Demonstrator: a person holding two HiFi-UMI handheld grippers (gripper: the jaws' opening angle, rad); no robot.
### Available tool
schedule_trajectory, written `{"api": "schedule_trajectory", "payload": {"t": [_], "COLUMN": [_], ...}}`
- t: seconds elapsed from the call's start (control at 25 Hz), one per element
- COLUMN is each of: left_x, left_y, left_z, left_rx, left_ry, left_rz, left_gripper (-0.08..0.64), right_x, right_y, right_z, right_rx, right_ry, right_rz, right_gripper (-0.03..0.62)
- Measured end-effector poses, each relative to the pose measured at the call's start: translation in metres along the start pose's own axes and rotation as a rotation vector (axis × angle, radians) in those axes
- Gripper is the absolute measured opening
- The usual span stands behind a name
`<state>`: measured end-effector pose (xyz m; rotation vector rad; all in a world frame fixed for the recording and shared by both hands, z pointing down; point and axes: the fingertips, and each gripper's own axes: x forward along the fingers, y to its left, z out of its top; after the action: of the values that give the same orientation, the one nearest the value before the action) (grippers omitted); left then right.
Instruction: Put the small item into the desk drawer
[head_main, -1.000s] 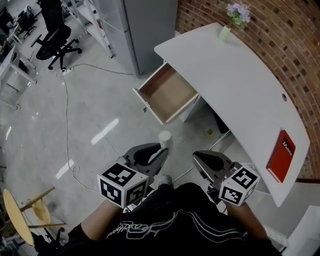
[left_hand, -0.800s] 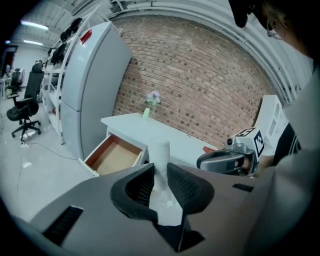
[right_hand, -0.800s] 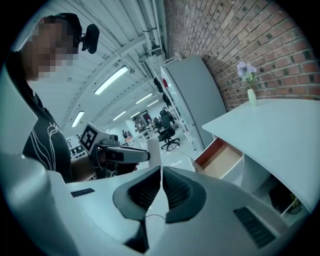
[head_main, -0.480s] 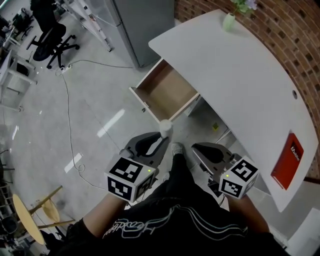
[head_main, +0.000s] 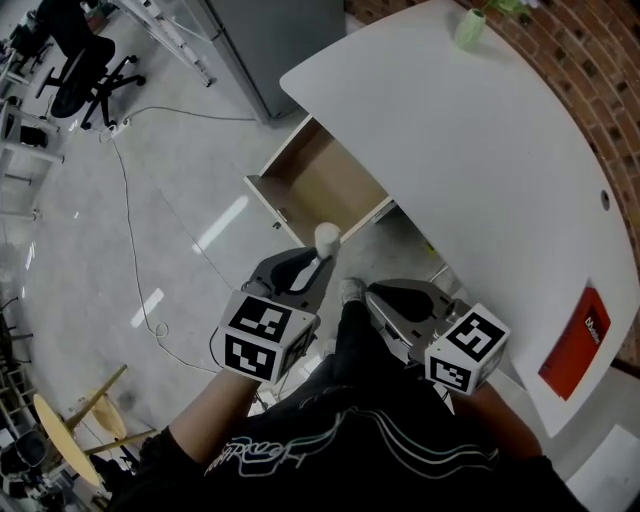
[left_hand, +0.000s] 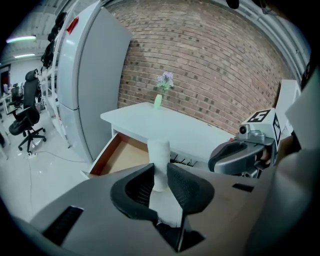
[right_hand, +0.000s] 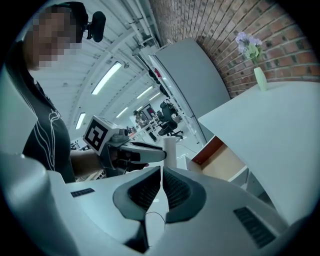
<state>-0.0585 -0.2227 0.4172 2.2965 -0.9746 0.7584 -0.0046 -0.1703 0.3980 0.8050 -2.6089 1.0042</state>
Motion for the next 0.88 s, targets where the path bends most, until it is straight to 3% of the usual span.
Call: {"api": "schedule_trajectory", "payload": {"t": [0.52, 0.88], "left_x": [0.104, 0.157], "left_y": [0.057, 0.089], "left_z": [-0.01, -0.039], "left_rx": [0.161, 0.28], "left_ry": [0.098, 0.178], "left_rz": [0.055, 0.047], "left_gripper": [0.097, 0.097], "right_x": [0.036, 0.037], "right_y": [-0.068, -0.079], "right_z": [0.001, -0.002], "right_rx": [-0.024, 0.019], "right_ry": [0.014, -0.004], "right_rz": [0.002, 0.015], "right_gripper": [0.043, 0.043]}}
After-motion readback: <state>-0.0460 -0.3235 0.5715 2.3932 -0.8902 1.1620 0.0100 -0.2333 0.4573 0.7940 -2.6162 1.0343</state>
